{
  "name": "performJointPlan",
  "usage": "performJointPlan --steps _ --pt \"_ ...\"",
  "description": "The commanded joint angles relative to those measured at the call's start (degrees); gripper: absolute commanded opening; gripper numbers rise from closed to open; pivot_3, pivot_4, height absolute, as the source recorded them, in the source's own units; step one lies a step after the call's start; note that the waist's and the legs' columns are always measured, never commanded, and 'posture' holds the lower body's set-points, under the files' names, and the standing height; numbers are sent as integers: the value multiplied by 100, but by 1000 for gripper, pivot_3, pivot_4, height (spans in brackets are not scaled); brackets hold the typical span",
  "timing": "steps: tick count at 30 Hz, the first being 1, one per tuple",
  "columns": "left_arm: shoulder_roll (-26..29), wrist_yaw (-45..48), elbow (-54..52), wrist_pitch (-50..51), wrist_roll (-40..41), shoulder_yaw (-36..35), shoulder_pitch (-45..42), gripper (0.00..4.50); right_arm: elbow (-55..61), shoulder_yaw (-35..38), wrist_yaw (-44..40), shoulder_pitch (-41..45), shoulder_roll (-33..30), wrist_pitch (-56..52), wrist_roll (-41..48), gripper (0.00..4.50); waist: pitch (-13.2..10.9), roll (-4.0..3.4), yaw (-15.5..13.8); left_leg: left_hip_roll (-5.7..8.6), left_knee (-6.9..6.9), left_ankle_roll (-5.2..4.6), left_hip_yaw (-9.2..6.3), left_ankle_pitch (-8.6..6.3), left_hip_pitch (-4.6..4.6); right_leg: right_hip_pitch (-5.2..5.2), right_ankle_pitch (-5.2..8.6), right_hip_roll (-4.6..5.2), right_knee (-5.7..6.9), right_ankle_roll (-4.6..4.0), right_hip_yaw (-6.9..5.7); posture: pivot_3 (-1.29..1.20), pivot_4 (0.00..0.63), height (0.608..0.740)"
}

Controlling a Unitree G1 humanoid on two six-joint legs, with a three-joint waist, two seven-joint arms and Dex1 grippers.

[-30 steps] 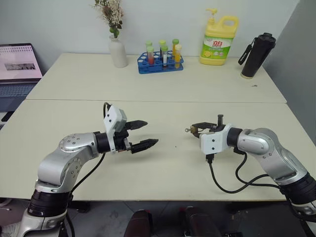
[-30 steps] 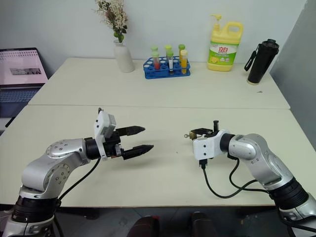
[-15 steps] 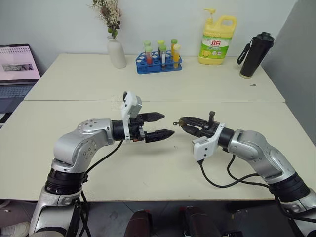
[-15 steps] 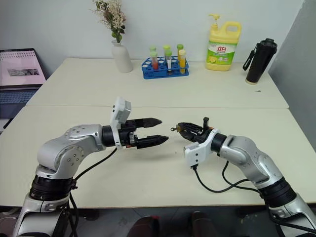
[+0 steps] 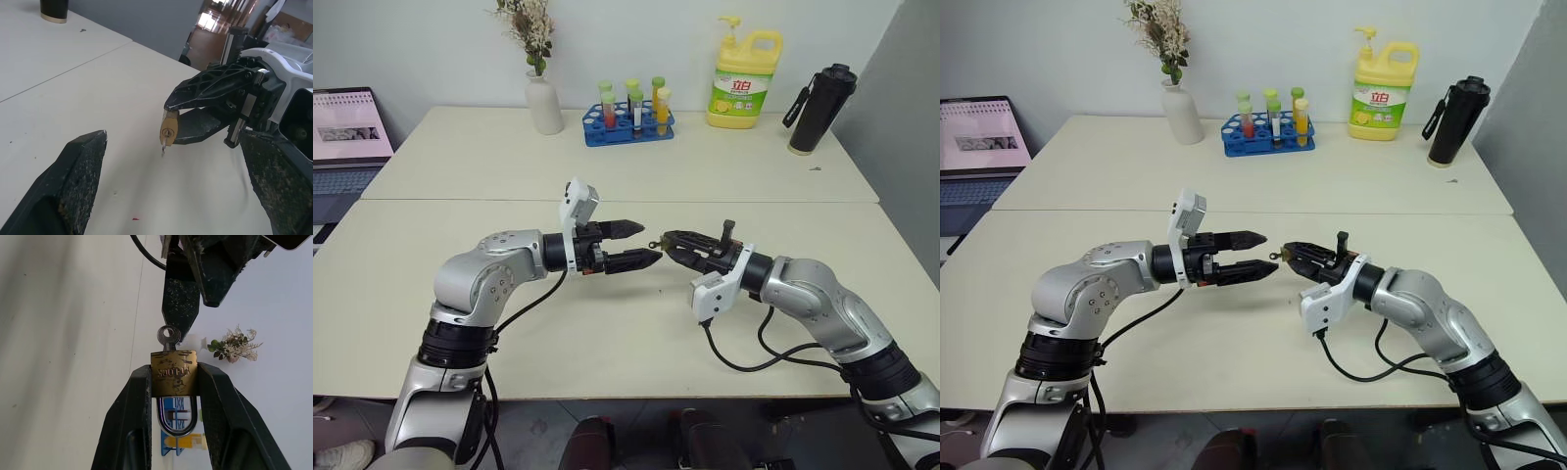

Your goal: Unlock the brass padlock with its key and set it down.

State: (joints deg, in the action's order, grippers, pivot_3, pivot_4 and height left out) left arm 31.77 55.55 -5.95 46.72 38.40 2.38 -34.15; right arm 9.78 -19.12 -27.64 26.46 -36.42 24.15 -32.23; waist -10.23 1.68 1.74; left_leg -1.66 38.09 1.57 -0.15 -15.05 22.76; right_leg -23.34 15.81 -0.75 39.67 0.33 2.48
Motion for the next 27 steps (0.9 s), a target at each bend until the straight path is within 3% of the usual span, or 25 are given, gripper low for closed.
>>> performJointPlan --steps 1,14,27 --pt "2 96 -30 -78 0 1 -47 3910 205 222 -6 91 28 -18 114 936 0 0 -2 0 0 0 0 0 0 0 0 0 0 0 0 0 150 740" --pt "-36 279 128 -254 -203 122 -51 6 283 247 -102 101 79 -49 266 936 0 0 -2 0 0 0 0 0 -1 0 0 0 2 0 0 0 150 740" --pt "-157 292 178 -353 -251 113 -106 0 297 228 -175 114 86 17 333 936 0 0 -3 1 1 0 0 0 0 0 0 0 2 0 0 0 150 740"
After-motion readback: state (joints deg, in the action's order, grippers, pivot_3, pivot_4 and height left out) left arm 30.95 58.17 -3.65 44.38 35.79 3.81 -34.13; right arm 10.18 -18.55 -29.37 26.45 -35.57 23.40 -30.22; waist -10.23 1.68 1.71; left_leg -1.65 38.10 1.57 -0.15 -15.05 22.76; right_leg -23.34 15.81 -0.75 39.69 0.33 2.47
